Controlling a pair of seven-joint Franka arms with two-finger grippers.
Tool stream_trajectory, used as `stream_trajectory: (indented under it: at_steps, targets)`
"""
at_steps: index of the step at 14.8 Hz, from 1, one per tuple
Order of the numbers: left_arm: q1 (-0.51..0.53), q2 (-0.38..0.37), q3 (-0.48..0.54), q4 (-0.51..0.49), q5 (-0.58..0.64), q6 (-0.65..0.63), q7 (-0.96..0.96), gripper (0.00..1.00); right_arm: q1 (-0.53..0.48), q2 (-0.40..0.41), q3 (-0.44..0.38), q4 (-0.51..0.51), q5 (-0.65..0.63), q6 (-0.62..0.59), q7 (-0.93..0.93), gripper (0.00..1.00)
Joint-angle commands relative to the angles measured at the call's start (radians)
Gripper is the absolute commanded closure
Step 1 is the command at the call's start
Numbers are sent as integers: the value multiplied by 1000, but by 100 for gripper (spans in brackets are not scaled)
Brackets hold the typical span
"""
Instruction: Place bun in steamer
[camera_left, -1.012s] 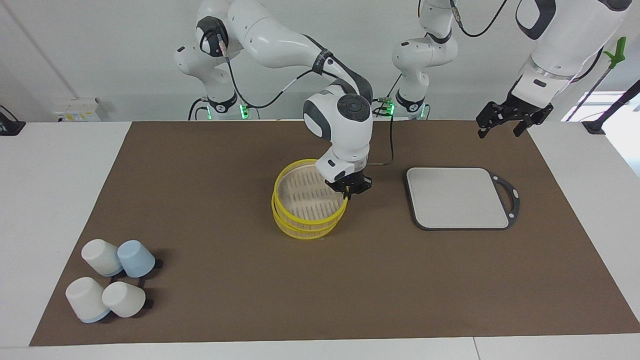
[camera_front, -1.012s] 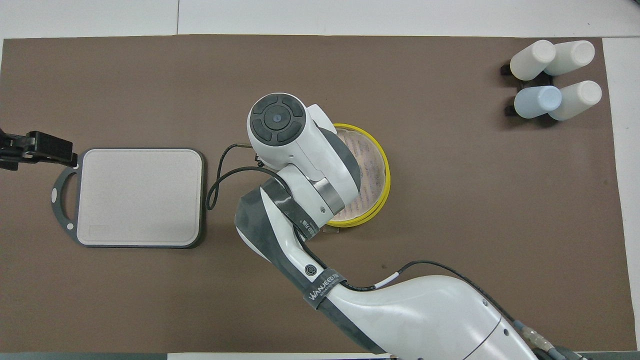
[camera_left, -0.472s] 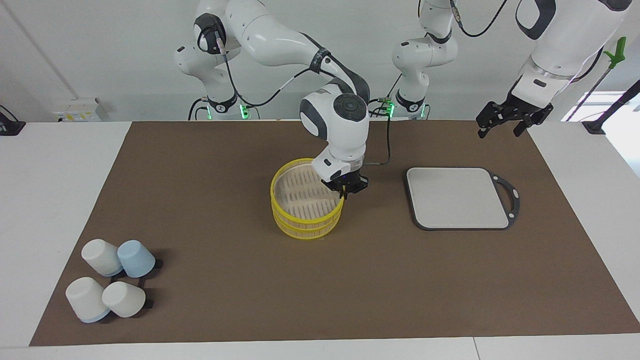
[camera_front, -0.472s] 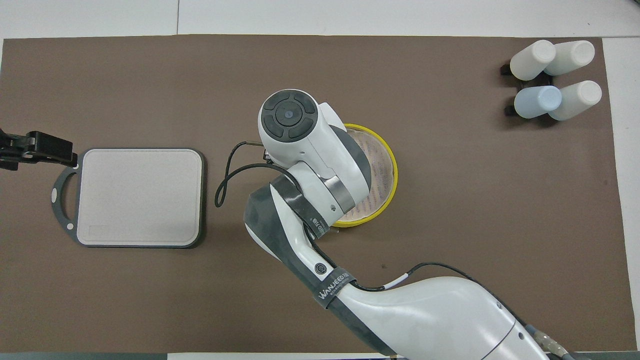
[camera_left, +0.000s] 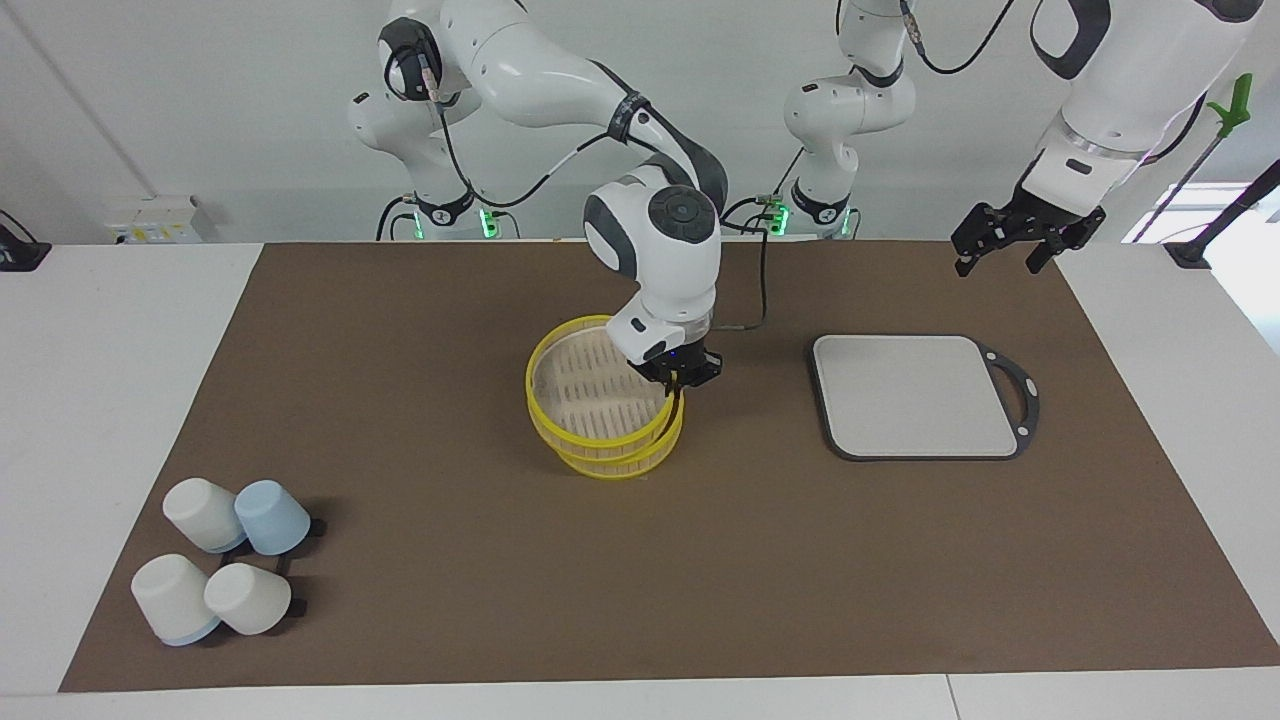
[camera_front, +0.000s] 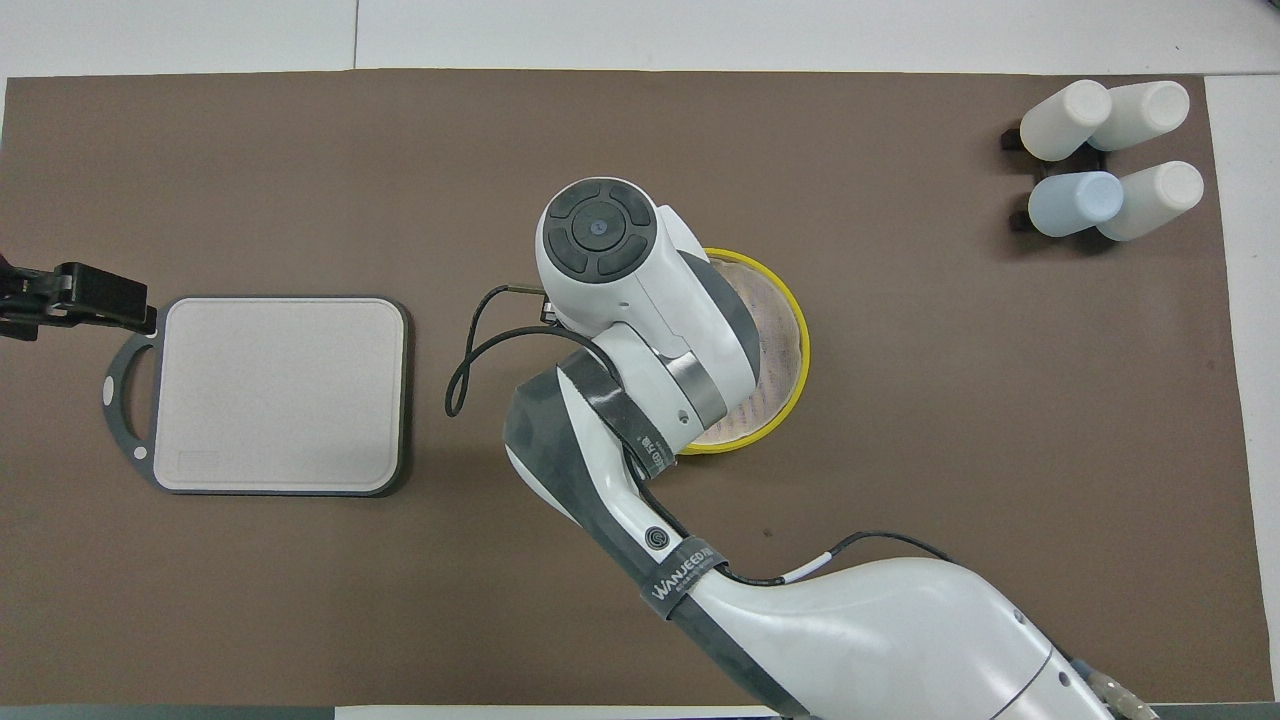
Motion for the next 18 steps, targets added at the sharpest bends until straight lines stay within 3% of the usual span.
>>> stream_trajectory:
  at_steps: [1, 6, 9, 18]
  targets:
    - [-7, -8, 6, -6, -7, 3, 4, 0, 0, -35, 5, -54, 29, 36, -11, 100]
    - [-9, -9, 7, -7, -9, 6, 4, 0, 5, -48, 5, -86, 32, 56, -9, 100]
    - [-9, -11, 7, -12, -9, 11, 3, 0, 3, -63, 5, -138, 53, 128, -8, 100]
    - [-10, -11, 6, -14, -7, 8, 3, 0, 5, -64, 5, -137, 73, 139, -9, 100]
